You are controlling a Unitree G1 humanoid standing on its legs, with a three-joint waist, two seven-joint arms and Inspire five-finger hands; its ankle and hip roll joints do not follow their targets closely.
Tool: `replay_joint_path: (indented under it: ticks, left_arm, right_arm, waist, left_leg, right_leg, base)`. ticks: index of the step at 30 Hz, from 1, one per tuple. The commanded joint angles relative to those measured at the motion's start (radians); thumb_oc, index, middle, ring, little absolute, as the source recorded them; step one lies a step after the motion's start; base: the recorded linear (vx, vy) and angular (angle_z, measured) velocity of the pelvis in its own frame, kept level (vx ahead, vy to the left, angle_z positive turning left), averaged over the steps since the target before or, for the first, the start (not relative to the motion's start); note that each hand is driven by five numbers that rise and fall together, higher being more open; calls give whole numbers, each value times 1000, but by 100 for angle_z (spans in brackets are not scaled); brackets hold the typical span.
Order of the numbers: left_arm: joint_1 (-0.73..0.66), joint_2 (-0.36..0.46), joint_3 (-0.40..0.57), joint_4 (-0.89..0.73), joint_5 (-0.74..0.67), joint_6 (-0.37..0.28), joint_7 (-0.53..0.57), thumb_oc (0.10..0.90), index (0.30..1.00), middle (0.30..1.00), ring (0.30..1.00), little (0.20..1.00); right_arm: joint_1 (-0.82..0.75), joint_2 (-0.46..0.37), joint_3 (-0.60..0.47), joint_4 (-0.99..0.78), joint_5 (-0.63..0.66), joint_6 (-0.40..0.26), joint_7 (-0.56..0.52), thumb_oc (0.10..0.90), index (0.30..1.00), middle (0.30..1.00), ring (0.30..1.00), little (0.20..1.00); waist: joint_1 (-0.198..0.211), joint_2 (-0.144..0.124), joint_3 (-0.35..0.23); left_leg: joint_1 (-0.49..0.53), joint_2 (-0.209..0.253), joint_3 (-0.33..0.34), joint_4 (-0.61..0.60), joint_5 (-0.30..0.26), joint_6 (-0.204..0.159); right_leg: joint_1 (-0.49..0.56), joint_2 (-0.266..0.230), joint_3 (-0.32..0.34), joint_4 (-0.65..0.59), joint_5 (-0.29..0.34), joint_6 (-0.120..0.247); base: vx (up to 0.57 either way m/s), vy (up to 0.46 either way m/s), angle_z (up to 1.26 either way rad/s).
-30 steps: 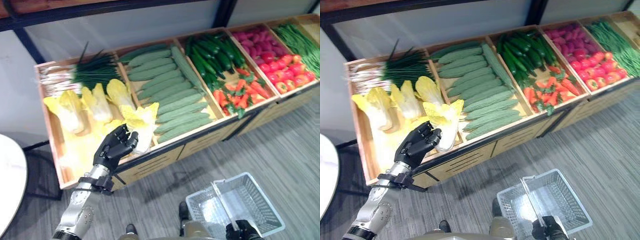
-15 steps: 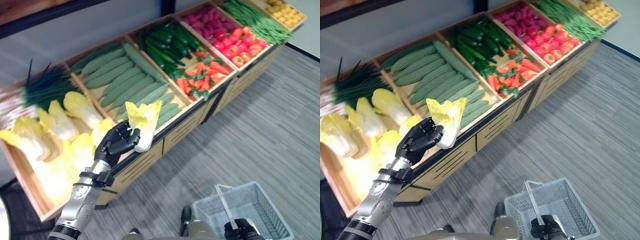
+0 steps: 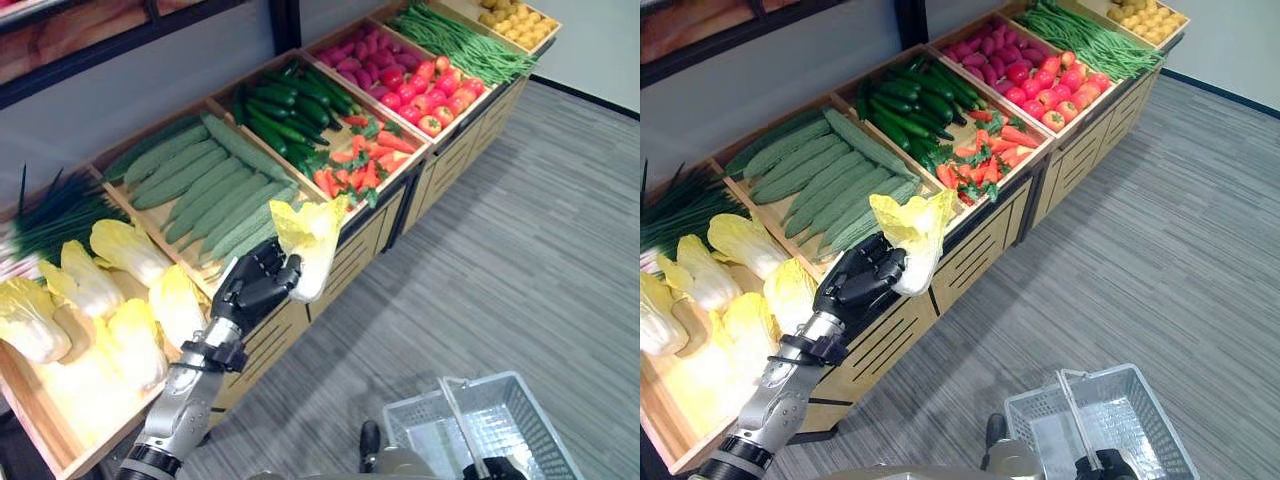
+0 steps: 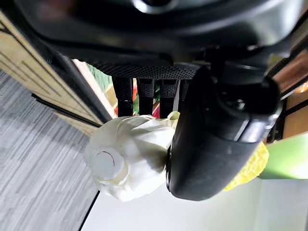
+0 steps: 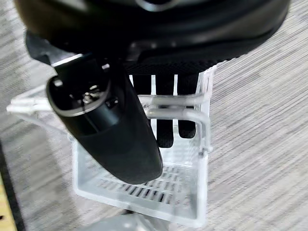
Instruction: Get the vegetables into the basket
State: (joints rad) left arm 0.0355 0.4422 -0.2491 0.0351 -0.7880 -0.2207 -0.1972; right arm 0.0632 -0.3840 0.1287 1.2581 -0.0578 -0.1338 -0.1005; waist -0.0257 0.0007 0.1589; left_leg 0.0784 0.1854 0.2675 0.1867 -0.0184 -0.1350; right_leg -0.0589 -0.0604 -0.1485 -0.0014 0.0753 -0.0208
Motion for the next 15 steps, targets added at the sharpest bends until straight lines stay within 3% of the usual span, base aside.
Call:
replay_joint_path:
  ticks: [1,4,5,9,10,15]
  left_arm:
    - [-86,-11,41,-150,4,-110,-7,400,300,300,300,300]
    - [-83,-9,47,-153,9,-113,-4,400,300,300,300,300]
    - [-78,-8,54,-151,15,-119,5,400,300,300,300,300]
    - [-66,-2,60,-152,3,-118,-2,400,300,300,300,300]
    - [-54,10,58,-154,-3,-116,-11,400,300,300,300,300]
    - [-50,33,51,-152,0,-114,-20,400,300,300,300,300]
  right_arm:
    - [-47,-49,32,-4,39,-34,-25,400,300,300,300,300]
    - [-60,-50,37,-1,40,-34,-23,400,300,300,300,300]
    - [-78,-52,47,5,37,-36,-23,400,300,300,300,300]
    - [-74,-42,40,6,46,-38,-16,400,300,300,300,300]
    - [-67,-28,44,1,46,-38,-6,400,300,300,300,300]
    - [-56,-10,37,8,39,-32,2,400,300,300,300,300]
  waist:
    - [29,-25,14]
    - [35,-25,11]
    - [53,-26,15]
    - [49,-26,8]
    - [39,-39,4]
    - [31,-58,11]
  left_leg:
    - [-105,-51,-217,-168,76,1]
    - [-116,-54,-256,-179,79,4]
    - [-126,-80,-339,-184,73,16]
    - [-90,-85,-287,-207,62,29]
    - [-59,-111,-246,-219,39,52]
    - [-30,-148,-183,-225,12,83]
  right_leg:
    - [41,-41,32,-31,-11,133]
    - [32,-41,51,-32,-5,135]
    - [22,-32,92,-28,1,135]
    - [29,-43,109,-24,2,144]
    - [20,-65,144,-7,8,164]
    - [-21,-97,200,19,43,208]
  base:
    - [17,12,-66]
    - [12,6,-65]
    - [45,120,-112]
    - [38,180,-73]
    - [16,236,-25]
    - [-46,270,-37]
